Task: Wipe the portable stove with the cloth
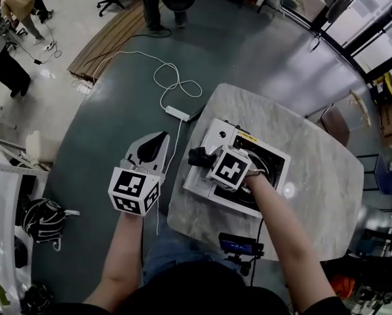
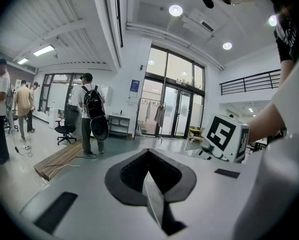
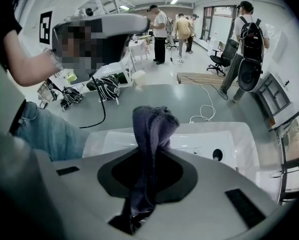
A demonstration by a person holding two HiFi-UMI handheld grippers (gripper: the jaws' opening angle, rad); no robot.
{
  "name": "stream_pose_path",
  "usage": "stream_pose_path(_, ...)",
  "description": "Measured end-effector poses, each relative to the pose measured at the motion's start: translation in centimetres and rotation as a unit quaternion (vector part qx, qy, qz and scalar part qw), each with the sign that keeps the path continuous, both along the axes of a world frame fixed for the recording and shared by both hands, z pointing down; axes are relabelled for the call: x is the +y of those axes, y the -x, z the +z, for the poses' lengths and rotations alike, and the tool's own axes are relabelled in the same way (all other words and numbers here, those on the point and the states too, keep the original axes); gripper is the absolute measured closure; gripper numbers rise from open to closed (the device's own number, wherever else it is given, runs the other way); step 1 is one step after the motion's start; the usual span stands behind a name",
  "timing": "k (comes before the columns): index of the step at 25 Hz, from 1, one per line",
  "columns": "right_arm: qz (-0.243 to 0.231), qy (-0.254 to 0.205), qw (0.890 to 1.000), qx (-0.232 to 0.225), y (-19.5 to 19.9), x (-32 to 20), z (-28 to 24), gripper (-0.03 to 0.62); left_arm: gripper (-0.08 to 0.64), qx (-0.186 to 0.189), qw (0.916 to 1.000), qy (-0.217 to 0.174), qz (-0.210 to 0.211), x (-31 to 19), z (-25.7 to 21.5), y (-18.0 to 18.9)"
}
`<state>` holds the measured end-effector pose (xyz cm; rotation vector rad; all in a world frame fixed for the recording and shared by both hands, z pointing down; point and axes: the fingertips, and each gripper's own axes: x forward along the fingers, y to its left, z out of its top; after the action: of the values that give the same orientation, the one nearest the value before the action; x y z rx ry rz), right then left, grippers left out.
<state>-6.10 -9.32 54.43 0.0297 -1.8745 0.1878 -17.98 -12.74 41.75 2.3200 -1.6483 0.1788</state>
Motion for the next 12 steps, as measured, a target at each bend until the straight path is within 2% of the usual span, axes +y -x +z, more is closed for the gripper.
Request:
stream_pose_path(7, 0.016, 0.050, 0.998, -0.019, 1.2, 4.1, 0.2, 0.518, 0.548, 0.001, 1.0000, -0.005, -0.007, 1.2, -0.2, 0.5)
stream_pose_path(12, -0.007, 0.061, 0.998, -0.031, 2.4, 7.4, -0.5, 0.517, 0.549, 0.001, 0.9998, -0.012, -0.015, 1.8, -0.9, 1.0)
